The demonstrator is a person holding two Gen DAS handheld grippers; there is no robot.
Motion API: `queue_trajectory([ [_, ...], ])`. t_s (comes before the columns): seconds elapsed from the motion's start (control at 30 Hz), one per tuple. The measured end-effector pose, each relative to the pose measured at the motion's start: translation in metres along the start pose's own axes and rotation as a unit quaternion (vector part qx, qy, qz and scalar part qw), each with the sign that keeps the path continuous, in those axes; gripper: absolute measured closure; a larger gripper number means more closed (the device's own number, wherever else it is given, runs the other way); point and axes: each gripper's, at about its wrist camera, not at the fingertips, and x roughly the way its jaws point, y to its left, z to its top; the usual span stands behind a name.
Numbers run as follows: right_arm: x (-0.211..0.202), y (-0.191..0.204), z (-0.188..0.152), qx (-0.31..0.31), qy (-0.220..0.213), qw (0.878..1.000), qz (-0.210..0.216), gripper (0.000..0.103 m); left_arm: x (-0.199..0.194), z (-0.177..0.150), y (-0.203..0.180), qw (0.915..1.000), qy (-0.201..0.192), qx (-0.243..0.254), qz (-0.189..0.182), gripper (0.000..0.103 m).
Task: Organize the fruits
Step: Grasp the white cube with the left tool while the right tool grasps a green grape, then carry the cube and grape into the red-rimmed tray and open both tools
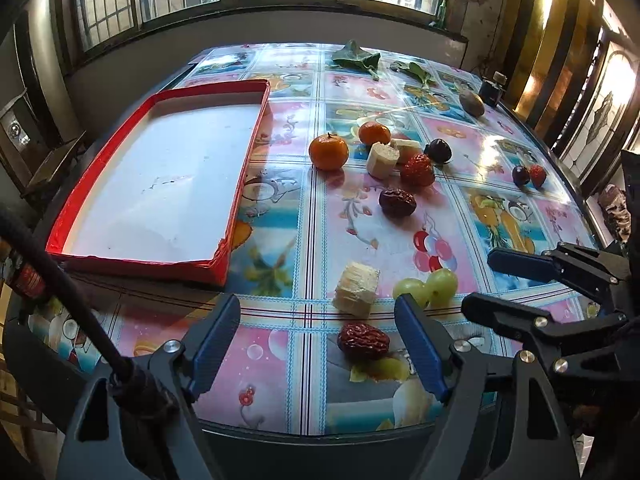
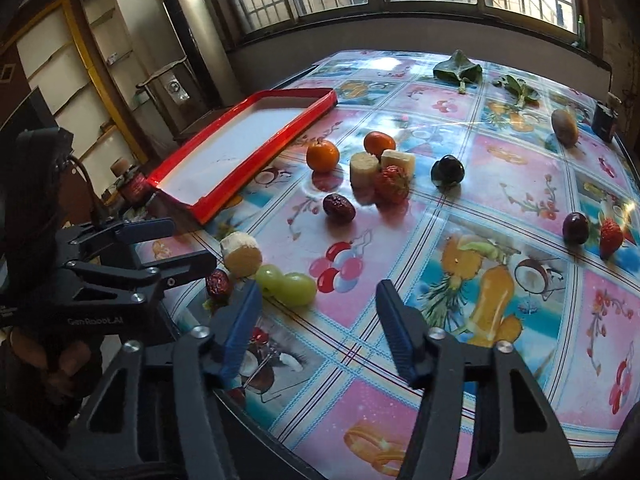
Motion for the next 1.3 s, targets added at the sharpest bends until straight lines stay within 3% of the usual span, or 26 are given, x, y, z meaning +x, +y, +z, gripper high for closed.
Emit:
queue_trajectory([
  [0.3,0.033,0.01,0.003,-0.035,0.048,0.998,-0.001,0.049,0.025,0.01,-0.001,0.9997,0.016,0.009,-0.014,0.026],
  [0.33,0.036,0.01,0.003,-0.037,0.052,0.998,-0.002,0.052,0.027,0.01,-0.001,0.9996,0.017,0.012,-0.018,0.03],
  [0.47,0.044,0.01,0.006,-0.038,0.063,0.997,0.008,0.065,0.036,0.011,-0.007,0.9982,0.033,0.026,-0.042,0.065],
  [0.5,0.045,0.01,0.007,-0.039,0.065,0.997,0.008,0.066,0.036,0.011,-0.008,0.9983,0.03,0.031,-0.039,0.066],
  [0.57,0.049,0.011,0.008,-0.04,0.071,0.997,0.012,0.072,0.037,0.011,-0.011,0.9979,0.03,0.037,-0.044,0.082],
  [1.0,0.036,-0.003,0.015,-0.012,0.057,0.998,0.01,0.075,0.006,0.026,0.011,0.999,-0.004,0.01,-0.044,0.082],
  [1.3,0.037,0.011,0.05,-0.017,0.024,0.998,0.047,0.075,-0.014,0.038,0.061,0.9987,-0.03,-0.04,-0.009,0.082],
])
